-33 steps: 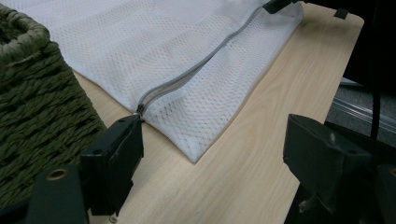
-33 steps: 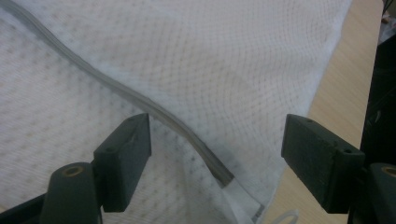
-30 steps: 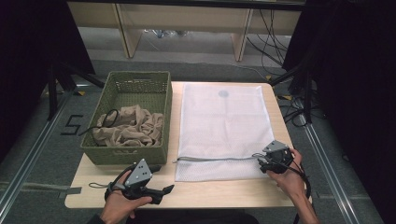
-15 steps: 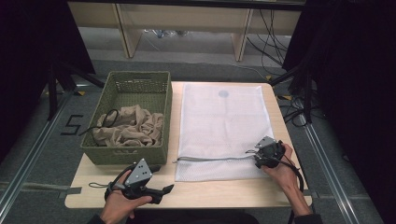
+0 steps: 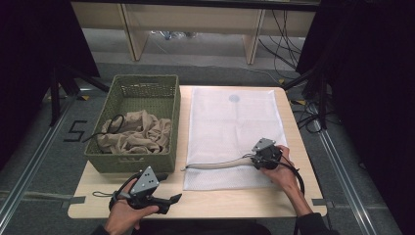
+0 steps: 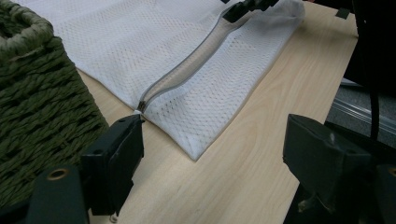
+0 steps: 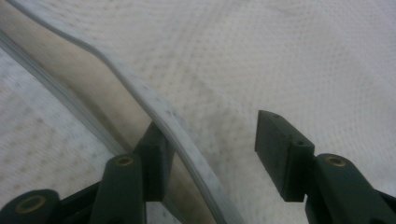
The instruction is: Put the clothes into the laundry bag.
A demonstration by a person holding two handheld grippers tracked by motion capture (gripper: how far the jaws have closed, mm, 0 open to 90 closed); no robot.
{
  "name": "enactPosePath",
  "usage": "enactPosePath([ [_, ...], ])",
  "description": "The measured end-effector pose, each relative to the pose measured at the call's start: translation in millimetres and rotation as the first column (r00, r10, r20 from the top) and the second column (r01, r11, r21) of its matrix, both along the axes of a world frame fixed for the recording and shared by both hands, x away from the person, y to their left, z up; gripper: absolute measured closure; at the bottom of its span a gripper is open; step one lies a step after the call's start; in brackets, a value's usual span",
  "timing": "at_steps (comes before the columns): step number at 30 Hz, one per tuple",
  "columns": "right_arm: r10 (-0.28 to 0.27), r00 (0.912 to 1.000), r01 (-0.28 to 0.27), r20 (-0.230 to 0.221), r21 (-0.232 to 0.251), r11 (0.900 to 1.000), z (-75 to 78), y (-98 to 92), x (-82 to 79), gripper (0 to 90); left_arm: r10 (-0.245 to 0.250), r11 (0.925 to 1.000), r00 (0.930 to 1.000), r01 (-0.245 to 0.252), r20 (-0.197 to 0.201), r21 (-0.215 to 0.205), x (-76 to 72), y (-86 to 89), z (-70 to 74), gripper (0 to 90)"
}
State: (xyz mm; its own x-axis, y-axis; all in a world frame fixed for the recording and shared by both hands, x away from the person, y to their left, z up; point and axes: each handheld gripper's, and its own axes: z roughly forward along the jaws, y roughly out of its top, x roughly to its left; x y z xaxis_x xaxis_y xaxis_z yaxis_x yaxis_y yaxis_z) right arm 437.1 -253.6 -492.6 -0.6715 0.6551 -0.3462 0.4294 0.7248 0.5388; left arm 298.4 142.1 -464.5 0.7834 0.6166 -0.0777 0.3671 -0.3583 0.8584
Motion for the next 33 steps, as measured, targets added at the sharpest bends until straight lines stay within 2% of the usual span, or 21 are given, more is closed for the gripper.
enactPosePath([
  [1,0.016,0.9997,-0.015,-0.021,0.037,0.999,0.3,3.9,1.7,57.6,-0.014,0.9998,0.9998,0.013,0.015,0.017,1.4,1.2,0.4,20.6],
  [4,0.059,0.9974,-0.056,-0.042,0.081,0.995,1.0,7.9,4.1,64.6,-0.020,0.9998,0.9997,0.020,0.016,0.002,1.5,1.2,0.2,21.1],
  [5,0.059,0.9974,-0.056,-0.042,0.081,0.995,1.0,7.9,4.1,64.6,-0.020,0.9998,0.9997,0.020,0.016,0.002,1.5,1.2,0.2,21.1],
  [6,0.094,0.9943,-0.089,-0.050,0.093,0.992,2.0,10.8,3.4,70.8,-0.019,0.9998,0.9997,0.019,0.018,0.009,1.9,1.5,0.4,21.1],
  [7,0.113,0.9926,-0.109,-0.043,0.084,0.990,1.9,12.4,3.7,74.0,-0.020,0.9998,0.9996,0.020,0.017,0.009,2.0,1.5,0.3,21.3],
  [8,0.124,0.9901,-0.118,-0.066,0.082,0.990,2.3,13.5,3.7,77.0,-0.024,0.9996,0.9995,0.024,0.018,0.014,1.9,1.8,0.2,21.7],
  [10,0.120,0.9906,-0.113,-0.066,0.095,0.989,1.5,14.9,2.7,83.0,-0.026,0.9996,0.9995,0.026,0.020,0.012,1.9,1.7,0.6,22.0],
  [12,0.120,0.9905,-0.113,-0.068,0.096,0.989,1.7,15.2,2.5,84.7,-0.025,0.9996,0.9995,0.025,0.018,0.010,2.0,1.5,0.7,22.0],
  [13,0.122,0.9884,-0.112,-0.091,0.106,0.988,4.8,15.0,1.4,88.7,-0.026,0.9996,0.9996,0.025,0.011,0.008,1.6,1.5,0.2,22.1],
  [14,0.126,0.9898,-0.117,-0.067,0.125,0.985,5.7,14.2,2.6,88.9,-0.016,0.9999,0.9999,0.016,0.000,-0.001,0.7,1.0,0.0,22.2],
  [16,0.112,0.9927,-0.105,-0.044,0.140,0.985,7.0,13.9,1.7,89.3,-0.012,0.9999,0.9999,0.012,0.006,0.002,0.2,0.7,1.0,22.2],
  [17,0.115,0.9930,-0.110,-0.030,0.135,0.985,7.7,13.2,2.2,89.4,-0.013,0.9999,0.9999,0.013,0.009,-0.004,0.4,0.1,1.0,22.2],
  [19,0.110,0.9934,-0.105,-0.032,0.139,0.985,11.7,13.0,1.7,89.4,-0.014,0.9999,0.9998,0.014,0.010,-0.002,0.1,0.3,1.1,22.2],
  [20,0.112,0.9937,-0.109,-0.008,0.146,0.983,13.5,13.1,2.2,89.5,-0.012,0.9999,0.9999,0.012,0.007,0.001,0.0,0.8,1.4,22.2],
  [21,0.118,0.9927,-0.113,-0.027,0.147,0.983,16.9,12.8,1.8,89.5,-0.012,0.9999,0.9999,0.012,0.011,0.008,0.6,1.6,2.1,22.1],
  [23,0.116,0.9932,-0.113,-0.010,0.151,0.982,21.6,13.7,0.1,89.6,-0.019,0.9998,0.9997,0.019,0.016,-0.003,1.6,1.7,2.4,22.2],
  [26,0.107,0.9942,-0.107,0.008,0.173,0.979,30.4,13.3,-0.5,89.7,0.004,1.0000,0.9997,-0.004,0.022,0.000,3.3,6.3,8.3,22.4],
  [27,0.119,0.9927,-0.121,0.017,0.166,0.979,31.9,13.1,0.2,89.7,0.020,0.9996,0.9996,-0.020,0.019,-0.022,2.5,5.5,9.8,22.4],
  [28,0.111,0.9938,-0.111,0.013,0.170,0.979,33.1,13.0,-0.2,89.7,0.025,0.9994,0.9994,-0.024,0.022,-0.026,3.4,7.2,12.2,22.4],
  [31,0.108,0.9938,-0.111,0.023,0.165,0.980,38.0,11.3,-0.7,89.7,0.048,0.9983,0.9988,-0.047,0.007,-0.033,3.8,10.1,16.1,22.4],
  [33,0.109,0.9935,-0.113,0.033,0.180,0.977,40.3,9.7,-0.4,89.8,0.055,0.9975,0.9985,-0.055,-0.001,-0.043,5.4,11.0,18.4,22.5],
])
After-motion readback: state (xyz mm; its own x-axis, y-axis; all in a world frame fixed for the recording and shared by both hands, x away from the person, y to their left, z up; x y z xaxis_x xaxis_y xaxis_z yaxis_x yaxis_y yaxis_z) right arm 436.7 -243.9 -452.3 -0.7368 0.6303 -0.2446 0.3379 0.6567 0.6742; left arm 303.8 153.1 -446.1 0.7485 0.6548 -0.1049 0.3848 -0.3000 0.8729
